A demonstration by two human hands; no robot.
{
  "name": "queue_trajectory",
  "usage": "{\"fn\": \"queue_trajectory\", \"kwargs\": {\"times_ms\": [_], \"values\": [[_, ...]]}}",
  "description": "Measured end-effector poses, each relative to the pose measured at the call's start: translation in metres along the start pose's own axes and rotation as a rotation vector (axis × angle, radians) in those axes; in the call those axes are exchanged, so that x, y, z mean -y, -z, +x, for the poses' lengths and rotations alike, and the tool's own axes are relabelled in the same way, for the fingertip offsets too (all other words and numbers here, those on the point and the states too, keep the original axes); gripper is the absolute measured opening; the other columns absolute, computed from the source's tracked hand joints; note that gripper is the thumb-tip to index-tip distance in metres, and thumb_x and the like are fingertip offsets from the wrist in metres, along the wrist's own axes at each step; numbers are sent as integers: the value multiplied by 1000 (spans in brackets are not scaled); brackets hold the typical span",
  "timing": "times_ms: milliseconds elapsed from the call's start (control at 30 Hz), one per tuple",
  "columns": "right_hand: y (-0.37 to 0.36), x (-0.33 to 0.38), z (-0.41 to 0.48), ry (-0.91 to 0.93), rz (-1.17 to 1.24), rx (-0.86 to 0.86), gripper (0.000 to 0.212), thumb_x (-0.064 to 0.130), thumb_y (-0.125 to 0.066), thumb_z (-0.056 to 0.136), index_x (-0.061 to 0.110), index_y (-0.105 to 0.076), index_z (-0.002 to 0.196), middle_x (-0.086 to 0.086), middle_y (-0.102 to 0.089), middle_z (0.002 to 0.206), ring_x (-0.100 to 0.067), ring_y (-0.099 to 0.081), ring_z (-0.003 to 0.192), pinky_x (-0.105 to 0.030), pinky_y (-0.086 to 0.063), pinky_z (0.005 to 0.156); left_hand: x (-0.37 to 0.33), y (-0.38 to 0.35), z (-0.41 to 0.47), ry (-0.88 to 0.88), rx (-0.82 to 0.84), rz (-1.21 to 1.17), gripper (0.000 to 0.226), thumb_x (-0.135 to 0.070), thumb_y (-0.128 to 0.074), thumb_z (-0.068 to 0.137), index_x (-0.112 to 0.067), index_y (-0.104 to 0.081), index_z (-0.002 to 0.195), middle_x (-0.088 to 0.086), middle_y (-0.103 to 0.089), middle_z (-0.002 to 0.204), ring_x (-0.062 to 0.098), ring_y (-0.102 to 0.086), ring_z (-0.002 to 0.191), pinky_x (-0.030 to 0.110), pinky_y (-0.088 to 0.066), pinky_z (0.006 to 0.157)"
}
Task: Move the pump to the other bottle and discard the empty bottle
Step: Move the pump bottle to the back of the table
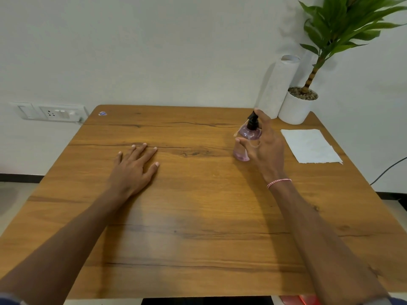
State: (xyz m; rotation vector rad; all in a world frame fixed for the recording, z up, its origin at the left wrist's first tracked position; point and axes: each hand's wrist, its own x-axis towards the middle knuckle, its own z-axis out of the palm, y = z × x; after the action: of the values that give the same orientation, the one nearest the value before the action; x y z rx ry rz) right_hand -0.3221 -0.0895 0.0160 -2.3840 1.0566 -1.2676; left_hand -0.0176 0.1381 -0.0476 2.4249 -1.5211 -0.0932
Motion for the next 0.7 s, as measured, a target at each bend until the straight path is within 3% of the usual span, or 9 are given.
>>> {"fn": "queue_trajectory", "kwargs": {"times_ms": [133,267,367,500,600,700], "values": [[-1,1,0,-9,-4,-3,84,37,-89,83,21,-45,153,-11,-74,117,-24,-69,89,-26,-48,73,0,0,-1,1,1,1,77,-73,-14,94,-41,-25,163,0,-22,174,26,-15,162,56,-8,129],[-1,0,-3,-10,-20,8,90,41,-87,85,22,-39,159,-12,-73,118,-25,-67,92,-32,-53,77,-1,1,-1,7,4,-15,80,-75,-13,92,-41,-26,163,-1,-22,174,25,-15,163,56,-8,129],[1,4,-3,-20,-11,16,95,33,-88,85,19,-35,162,-16,-72,123,-29,-68,97,-30,-48,81,-2,2,-1,8,1,-20,81,-75,-12,91,-40,-27,163,0,-23,174,25,-15,163,56,-8,129],[6,9,-4,-5,37,27,95,25,-89,84,22,-33,160,-21,-73,120,-23,-62,93,-19,-48,78,-1,2,-1,5,0,-11,80,-75,-13,92,-41,-27,163,-1,-23,174,25,-16,162,56,-9,129],[5,8,-3,-25,10,34,100,30,-89,85,17,-30,164,-19,-71,129,-26,-65,101,-28,-45,83,-1,1,-1,8,-9,-17,81,-75,-13,92,-40,-28,163,-1,-24,174,25,-16,162,56,-9,129],[2,4,-5,-68,5,40,102,37,-87,85,21,-26,166,-17,-69,133,-30,-66,107,-29,-44,84,-1,2,-1,0,-3,-23,83,-76,-11,91,-39,-26,164,-1,-21,175,24,-14,163,56,-7,129]]}}
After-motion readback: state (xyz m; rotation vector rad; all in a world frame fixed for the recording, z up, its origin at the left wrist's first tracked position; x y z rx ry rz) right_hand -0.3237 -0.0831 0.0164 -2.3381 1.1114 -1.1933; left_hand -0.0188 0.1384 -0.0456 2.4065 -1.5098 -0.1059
